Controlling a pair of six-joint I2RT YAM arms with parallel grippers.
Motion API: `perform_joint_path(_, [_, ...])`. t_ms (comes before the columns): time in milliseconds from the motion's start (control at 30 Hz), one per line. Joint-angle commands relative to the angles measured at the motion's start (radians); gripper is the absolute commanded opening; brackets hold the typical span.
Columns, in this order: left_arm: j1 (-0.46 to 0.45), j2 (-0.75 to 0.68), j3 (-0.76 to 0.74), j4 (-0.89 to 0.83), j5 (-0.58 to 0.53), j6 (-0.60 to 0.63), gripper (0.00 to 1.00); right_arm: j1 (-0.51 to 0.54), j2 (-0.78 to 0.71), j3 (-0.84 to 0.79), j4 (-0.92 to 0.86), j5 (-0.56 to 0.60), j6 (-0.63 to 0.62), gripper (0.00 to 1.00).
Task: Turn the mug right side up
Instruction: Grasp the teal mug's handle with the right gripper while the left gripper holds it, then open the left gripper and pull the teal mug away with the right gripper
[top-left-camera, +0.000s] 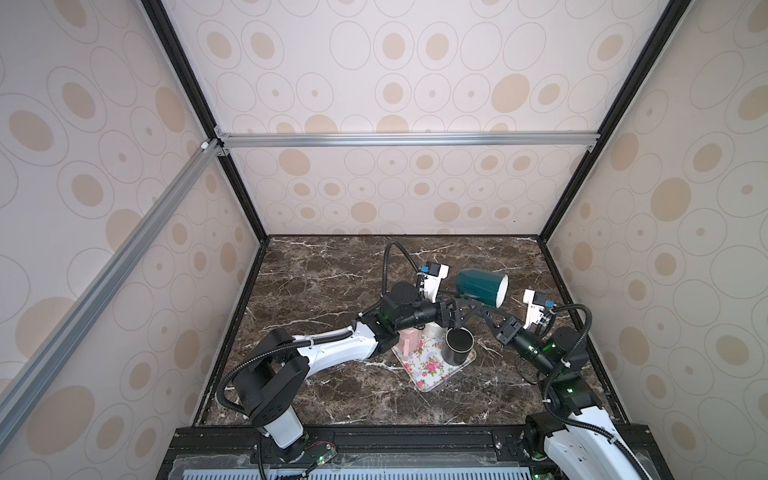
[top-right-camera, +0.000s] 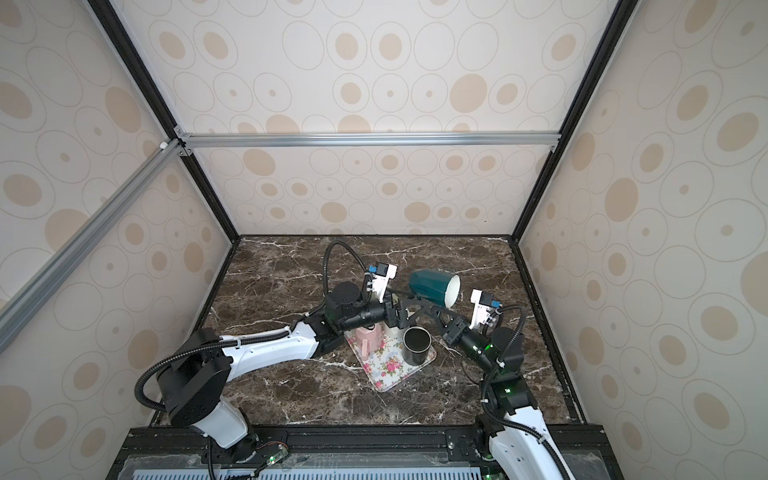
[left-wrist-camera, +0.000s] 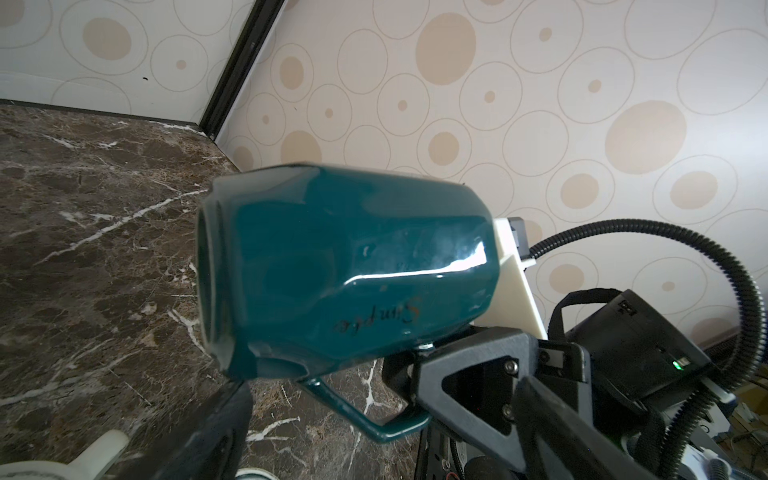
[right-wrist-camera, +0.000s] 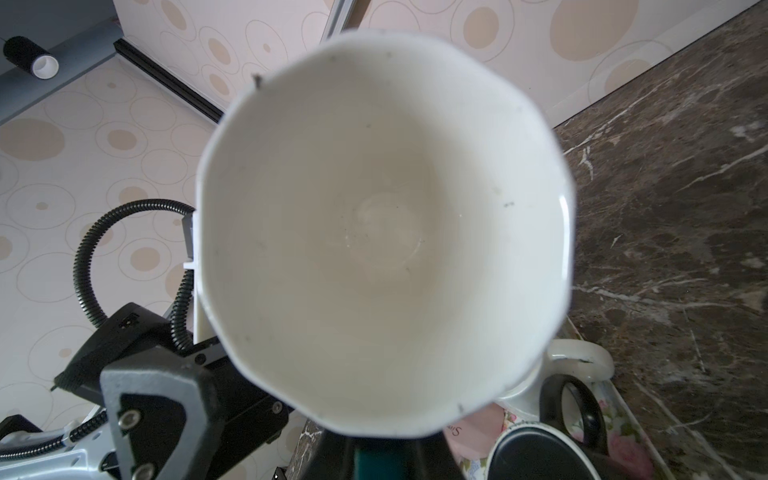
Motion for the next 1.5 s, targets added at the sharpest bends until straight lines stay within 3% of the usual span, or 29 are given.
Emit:
perform_joint_path(0, [0.015,-0.031,0.001,0.057,-0.016,-0.010,0.98,0.005,-0.004,0.052,0.003,0.010,-0.038,0.00])
perform_joint_path(233, [0.016,-0.073,-0.011,-0.025,-0.074,0.052,0.98,0.005,0.021,0.123,-0.178,0.105,-0.112,0.00])
perform_joint_path(400, [0.024,-0.097,-0.035,-0.029,-0.082,0.073,0.98,0.005,0.076,0.142,-0.179,0.091,-0.105,0.00])
perform_joint_path(633, [0.033,-0.129,-0.069,-0.030,-0.087,0.083,0.98,0.005,0.142,0.175,-0.239,0.177,-0.146,0.00])
perform_joint_path(900, [0.038,-0.185,-0.066,-0.160,-0.221,0.200,0.98,0.005,0.213,0.194,-0.260,0.310,-0.177,0.00])
perform_joint_path(1167, [0.047,-0.214,-0.072,-0.224,-0.308,0.282,0.98,0.005,0.331,0.279,-0.328,0.465,-0.286,0.00])
perform_joint_path(1467, [0.061,-0.235,-0.074,-0.292,-0.395,0.350,0.98,0.003,0.598,0.403,-0.382,0.650,-0.353,0.00])
